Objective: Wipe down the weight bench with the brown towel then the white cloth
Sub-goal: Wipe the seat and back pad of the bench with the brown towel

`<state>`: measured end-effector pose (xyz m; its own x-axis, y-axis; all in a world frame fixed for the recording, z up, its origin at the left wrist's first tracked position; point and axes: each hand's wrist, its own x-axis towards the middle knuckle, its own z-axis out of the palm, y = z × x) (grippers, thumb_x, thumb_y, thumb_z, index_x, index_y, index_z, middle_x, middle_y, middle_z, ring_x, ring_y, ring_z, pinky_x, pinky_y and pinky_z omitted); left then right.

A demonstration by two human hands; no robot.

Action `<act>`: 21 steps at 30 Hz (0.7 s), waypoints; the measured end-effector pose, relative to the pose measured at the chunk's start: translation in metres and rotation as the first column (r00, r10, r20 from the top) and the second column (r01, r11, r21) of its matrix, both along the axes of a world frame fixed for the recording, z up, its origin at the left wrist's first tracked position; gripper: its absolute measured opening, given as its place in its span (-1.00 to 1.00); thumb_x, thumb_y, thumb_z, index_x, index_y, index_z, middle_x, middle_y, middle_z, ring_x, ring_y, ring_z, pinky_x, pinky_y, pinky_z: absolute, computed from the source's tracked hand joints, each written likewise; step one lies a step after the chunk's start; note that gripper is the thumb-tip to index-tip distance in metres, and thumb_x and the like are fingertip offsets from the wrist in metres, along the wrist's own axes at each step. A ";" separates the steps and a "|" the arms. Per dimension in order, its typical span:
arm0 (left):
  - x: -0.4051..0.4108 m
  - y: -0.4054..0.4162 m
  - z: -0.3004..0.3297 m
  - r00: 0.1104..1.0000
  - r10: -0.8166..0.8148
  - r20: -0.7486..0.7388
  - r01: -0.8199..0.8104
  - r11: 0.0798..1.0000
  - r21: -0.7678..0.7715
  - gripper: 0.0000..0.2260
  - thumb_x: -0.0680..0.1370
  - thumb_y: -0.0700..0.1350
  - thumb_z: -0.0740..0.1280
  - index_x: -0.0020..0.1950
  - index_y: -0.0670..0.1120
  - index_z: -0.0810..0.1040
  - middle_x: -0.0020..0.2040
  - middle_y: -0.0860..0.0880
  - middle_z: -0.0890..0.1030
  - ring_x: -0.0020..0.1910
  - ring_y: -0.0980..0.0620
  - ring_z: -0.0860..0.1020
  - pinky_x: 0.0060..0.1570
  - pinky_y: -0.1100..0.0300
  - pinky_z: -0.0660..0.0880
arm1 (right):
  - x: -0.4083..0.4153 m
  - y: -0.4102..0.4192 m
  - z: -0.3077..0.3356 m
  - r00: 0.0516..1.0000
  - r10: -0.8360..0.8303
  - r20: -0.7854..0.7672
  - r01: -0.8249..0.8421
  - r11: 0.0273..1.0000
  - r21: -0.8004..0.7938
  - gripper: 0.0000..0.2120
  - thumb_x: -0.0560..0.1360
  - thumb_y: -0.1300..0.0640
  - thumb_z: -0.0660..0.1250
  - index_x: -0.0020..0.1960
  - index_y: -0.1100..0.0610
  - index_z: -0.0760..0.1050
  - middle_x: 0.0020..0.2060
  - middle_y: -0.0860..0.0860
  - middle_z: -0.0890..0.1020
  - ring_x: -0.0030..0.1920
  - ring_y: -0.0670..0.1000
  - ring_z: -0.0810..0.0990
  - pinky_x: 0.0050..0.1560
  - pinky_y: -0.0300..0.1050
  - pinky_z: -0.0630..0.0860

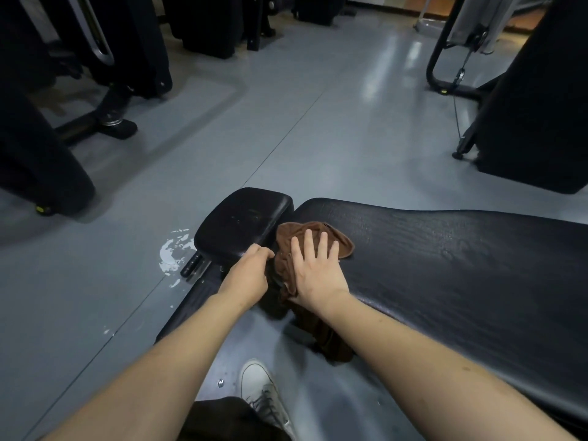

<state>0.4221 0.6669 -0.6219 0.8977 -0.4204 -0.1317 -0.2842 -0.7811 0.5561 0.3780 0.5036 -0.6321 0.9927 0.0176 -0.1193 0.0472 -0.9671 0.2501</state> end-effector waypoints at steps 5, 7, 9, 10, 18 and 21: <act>0.006 -0.010 0.000 0.994 0.109 -0.029 -0.110 0.993 -0.040 -0.59 0.58 -0.34 0.19 0.42 -0.12 0.41 0.34 -0.06 0.43 0.15 -0.03 0.54 0.16 0.15 0.48 | 0.018 0.019 -0.002 1.000 -0.005 -0.007 0.005 0.999 0.034 -0.06 0.57 -0.31 0.16 0.63 0.23 -0.20 0.58 0.37 -0.08 0.53 0.51 -0.05 0.46 0.49 0.02; 0.008 -0.013 0.002 0.992 0.120 -0.042 -0.121 0.992 -0.032 -0.59 0.58 -0.32 0.20 0.43 -0.12 0.40 0.35 -0.08 0.43 0.20 -0.04 0.53 0.17 0.15 0.46 | 0.016 0.017 -0.001 1.000 0.002 -0.008 -0.002 0.999 0.035 -0.04 0.56 -0.31 0.20 0.62 0.23 -0.20 0.58 0.38 -0.05 0.54 0.49 -0.04 0.47 0.47 0.03; 0.008 -0.014 0.004 0.991 0.120 -0.052 -0.121 0.993 -0.017 -0.58 0.58 -0.31 0.21 0.44 -0.12 0.39 0.36 -0.09 0.43 0.23 -0.05 0.51 0.20 0.14 0.44 | 0.008 0.012 0.002 0.999 0.022 -0.023 -0.022 1.000 0.007 0.00 0.54 -0.29 0.27 0.62 0.24 -0.21 0.57 0.38 -0.03 0.54 0.47 -0.02 0.49 0.44 0.05; 0.008 -0.015 0.005 0.991 0.123 -0.057 -0.123 0.992 -0.011 -0.58 0.58 -0.31 0.21 0.44 -0.12 0.39 0.36 -0.09 0.42 0.24 -0.05 0.51 0.20 0.14 0.43 | 0.004 0.010 0.003 0.999 0.033 -0.030 -0.033 0.999 -0.014 0.02 0.53 -0.28 0.30 0.62 0.25 -0.21 0.57 0.39 -0.02 0.55 0.46 -0.01 0.49 0.43 0.05; -0.005 -0.017 0.002 0.985 0.106 -0.133 -0.106 0.994 0.008 -0.56 0.59 -0.24 0.27 0.48 -0.09 0.35 0.43 -0.09 0.32 0.23 -0.08 0.53 0.28 0.04 0.48 | -0.041 -0.028 0.013 1.000 0.010 0.021 -0.008 0.997 -0.073 -0.26 0.66 -0.01 0.16 0.62 0.23 -0.19 0.55 0.39 0.04 0.54 0.44 0.05 0.50 0.35 0.10; -0.015 -0.024 0.008 0.992 0.049 -0.120 -0.045 0.998 0.037 -0.49 0.58 -0.07 0.36 0.51 0.01 0.31 0.46 0.00 0.23 0.27 -0.04 0.47 0.25 0.06 0.47 | -0.061 -0.046 0.019 1.000 -0.013 0.025 0.015 0.996 -0.083 -0.27 0.66 0.01 0.15 0.62 0.22 -0.20 0.56 0.39 0.03 0.54 0.43 0.05 0.51 0.34 0.10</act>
<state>0.4067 0.6434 -0.6142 0.8932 -0.3714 -0.2536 -0.1792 -0.8111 0.5567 0.3174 0.4571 -0.6127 0.9954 -0.0054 -0.0958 0.0267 -0.9433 0.3308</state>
